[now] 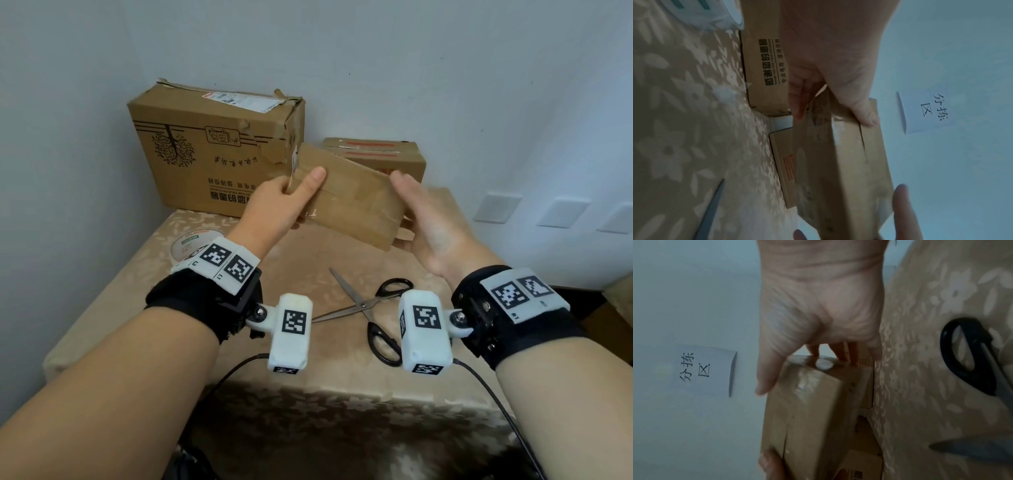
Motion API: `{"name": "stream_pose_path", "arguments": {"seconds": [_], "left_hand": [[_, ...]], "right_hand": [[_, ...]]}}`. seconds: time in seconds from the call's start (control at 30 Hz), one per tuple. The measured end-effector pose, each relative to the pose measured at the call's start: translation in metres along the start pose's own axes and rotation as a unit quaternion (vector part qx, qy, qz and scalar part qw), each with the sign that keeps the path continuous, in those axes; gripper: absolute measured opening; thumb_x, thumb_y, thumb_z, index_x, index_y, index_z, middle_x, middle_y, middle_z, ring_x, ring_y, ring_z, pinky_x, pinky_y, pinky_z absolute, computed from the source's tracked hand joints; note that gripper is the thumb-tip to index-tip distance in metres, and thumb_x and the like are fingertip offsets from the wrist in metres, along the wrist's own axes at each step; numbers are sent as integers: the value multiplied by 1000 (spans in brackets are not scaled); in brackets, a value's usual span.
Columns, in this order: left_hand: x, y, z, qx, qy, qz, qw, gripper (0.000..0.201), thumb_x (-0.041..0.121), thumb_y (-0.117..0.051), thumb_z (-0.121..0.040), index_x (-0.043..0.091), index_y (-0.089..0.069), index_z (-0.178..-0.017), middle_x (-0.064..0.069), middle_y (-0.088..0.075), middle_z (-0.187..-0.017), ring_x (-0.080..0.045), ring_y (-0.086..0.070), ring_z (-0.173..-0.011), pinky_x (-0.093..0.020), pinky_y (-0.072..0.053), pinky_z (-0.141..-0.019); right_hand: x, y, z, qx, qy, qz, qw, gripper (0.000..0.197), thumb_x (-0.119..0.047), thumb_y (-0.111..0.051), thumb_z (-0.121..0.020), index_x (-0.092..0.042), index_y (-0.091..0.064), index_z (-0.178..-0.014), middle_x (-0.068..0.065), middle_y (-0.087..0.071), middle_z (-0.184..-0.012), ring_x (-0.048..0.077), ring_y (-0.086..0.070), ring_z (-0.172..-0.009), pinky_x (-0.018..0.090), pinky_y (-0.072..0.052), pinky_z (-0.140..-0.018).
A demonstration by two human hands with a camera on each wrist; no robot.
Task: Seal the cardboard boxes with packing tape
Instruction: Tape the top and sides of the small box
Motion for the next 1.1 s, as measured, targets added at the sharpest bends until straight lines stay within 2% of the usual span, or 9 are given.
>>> {"name": "stream_pose_path", "arguments": {"seconds": [0.1, 0.23, 0.43, 0.63, 0.73, 0.8, 0.87, 0.97, 1.1], "left_hand": [[-11, 4, -2, 23, 24, -37, 999, 77, 72, -47, -81, -2, -68, -90, -11, -72, -80, -21, -71, -71, -35, -60, -67], [-20, -4, -1, -12, 53, -44, 998, 65, 66, -51, -84, 2, -68, -83, -11, -71, -76, -20, -71, -64, -29, -60, -63], [-29, -18, 2, -114, 88, -59, 988, 53, 51, -53, -91, 0, -67, -86, -17, -71, -74, -23, -69, -61, -25, -58, -57], [-25, -18, 2, -112, 19, -314, 943, 80, 64, -30, -93, -2, -69, -71, -10, -70, -63, -22, -68, -59, -34, -54, -71], [-29, -8, -7, -67, 40, -337, 938, 79, 69, -33, -89, -1, -68, -87, -12, -72, -84, -26, -67, -79, -38, -53, -76], [-29, -3, -12, -51, 49, -289, 955, 73, 69, -44, -85, 5, -57, -118, -9, -61, -118, -25, -57, -111, -36, -47, -87], [-23, -3, -15, -67, 17, -219, 973, 72, 60, -55, -85, 15, -41, -139, -3, -48, -137, -20, -45, -126, -32, -40, -98], [-17, -1, -17, -36, -19, -215, 976, 51, 53, -62, -84, 20, -55, -121, 8, -58, -105, -13, -55, -100, -26, -42, -77], [-23, 6, -19, 22, -6, -277, 961, 48, 62, -54, -84, 14, -60, -91, 4, -60, -84, -17, -58, -84, -34, -44, -68]], "right_hand": [[2, -6, -3, -23, 24, 51, 998, 92, -66, -79, -59, -46, -38, -139, -11, -54, -133, 16, -52, -122, 49, -37, -103], [-1, -5, -4, -2, 30, 31, 999, 79, -54, -76, -66, -39, -45, -138, -9, -58, -128, 14, -60, -110, 43, -55, -87], [4, -1, -2, 39, -10, 20, 999, 31, -38, -63, -89, -30, -61, -119, -2, -67, -111, 18, -63, -101, 47, -56, -84], [13, -1, -6, 47, -42, 62, 996, 44, -48, -57, -92, -17, -57, -123, 3, -63, -112, 23, -64, -98, 46, -58, -82], [20, -2, -8, 32, -53, 81, 995, 38, -48, -64, -86, -24, -58, -114, -5, -62, -106, 15, -63, -93, 42, -58, -81], [22, -5, -9, 18, -60, 74, 995, 29, -46, -64, -87, -28, -58, -109, -8, -62, -103, 9, -61, -90, 39, -57, -80], [24, -7, -12, 31, -50, 53, 997, 32, -44, -63, -89, -25, -57, -113, -9, -59, -103, 9, -59, -93, 40, -55, -83], [23, -8, -19, 90, -5, 61, 994, 57, -46, -70, -82, -18, -45, -124, -5, -55, -111, 17, -58, -106, 43, -52, -93], [19, -21, -19, 105, 34, 81, 991, 81, -40, -76, -78, -19, -27, -140, 3, -49, -127, 17, -53, -113, 41, -47, -100]]}}
Point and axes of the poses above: each hand's wrist, its own z-axis away from the middle knuckle, its own y-axis out of the back of the hand, x = y × z, the point moved 6 cm from there along -z, towards the middle knuckle
